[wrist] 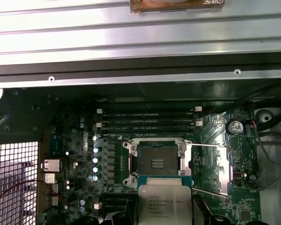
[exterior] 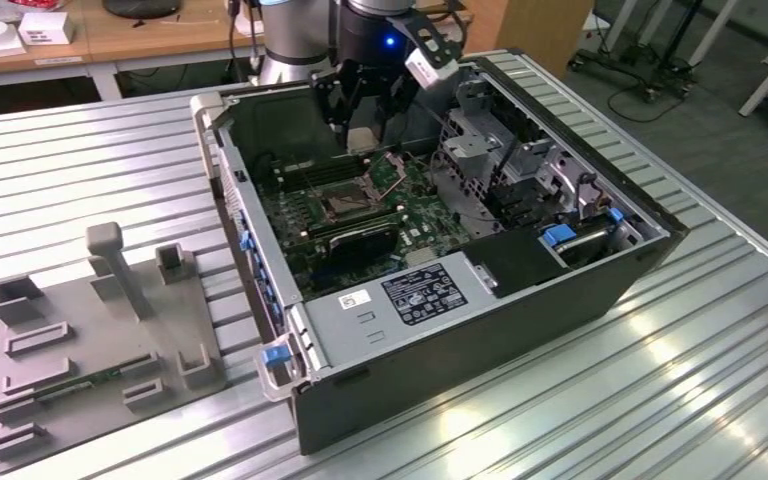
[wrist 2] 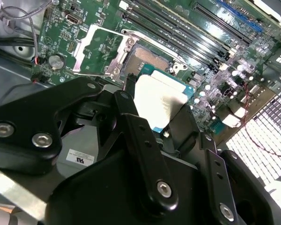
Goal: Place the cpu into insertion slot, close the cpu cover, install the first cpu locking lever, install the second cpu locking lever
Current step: 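Place the cpu into insertion slot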
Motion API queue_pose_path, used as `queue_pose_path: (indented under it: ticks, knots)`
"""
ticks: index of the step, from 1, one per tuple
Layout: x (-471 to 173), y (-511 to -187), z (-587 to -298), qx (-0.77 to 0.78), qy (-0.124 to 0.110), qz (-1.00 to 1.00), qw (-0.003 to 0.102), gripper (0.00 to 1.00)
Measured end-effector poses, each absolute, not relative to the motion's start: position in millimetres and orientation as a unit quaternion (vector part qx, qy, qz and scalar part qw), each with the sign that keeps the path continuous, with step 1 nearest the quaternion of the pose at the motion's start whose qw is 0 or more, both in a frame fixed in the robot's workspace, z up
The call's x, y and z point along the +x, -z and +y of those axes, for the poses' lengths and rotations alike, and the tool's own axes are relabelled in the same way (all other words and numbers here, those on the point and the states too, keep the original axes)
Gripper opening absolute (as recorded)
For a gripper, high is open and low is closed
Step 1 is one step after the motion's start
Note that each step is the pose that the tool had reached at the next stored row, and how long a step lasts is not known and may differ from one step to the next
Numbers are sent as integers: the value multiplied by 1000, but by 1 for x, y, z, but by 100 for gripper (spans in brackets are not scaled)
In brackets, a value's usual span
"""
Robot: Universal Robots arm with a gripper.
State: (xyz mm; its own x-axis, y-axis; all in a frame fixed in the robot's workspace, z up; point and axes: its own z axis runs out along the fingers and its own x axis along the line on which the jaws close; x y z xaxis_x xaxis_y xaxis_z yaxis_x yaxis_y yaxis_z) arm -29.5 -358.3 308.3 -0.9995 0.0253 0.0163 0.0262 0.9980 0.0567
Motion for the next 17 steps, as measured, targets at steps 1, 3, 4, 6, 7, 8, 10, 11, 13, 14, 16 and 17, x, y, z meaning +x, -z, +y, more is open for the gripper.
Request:
queue_pose_path:
  ticks: [1, 3, 4, 6, 7, 8, 10, 11, 13, 14, 16, 17]
  knots:
    - [-29, -307, -358, -13, 28, -999, 8, 54]
    - [-29, -305, -358, -13, 27, -1000, 8, 54]
    - [-29, -304, -358, -13, 26, -1000, 8, 54]
    - [-29, -301, -358, -13, 25, -1000, 8, 54]
    - [-29, -301, -358, -13, 24, -1000, 8, 54]
    - [-29, -300, -358, -13, 24, -1000, 7, 54]
    - [-30, -300, -358, -13, 23, -1000, 7, 54]
    - [-30, -300, -358, -13, 22, -1000, 7, 54]
    - [-29, -300, -358, -13, 22, -1000, 7, 54]
    - [-29, -300, -358, -13, 22, -1000, 7, 54]
    - [-29, -300, -358, -13, 22, -1000, 7, 54]
    - [-29, -299, -358, -13, 22, -1000, 7, 54]
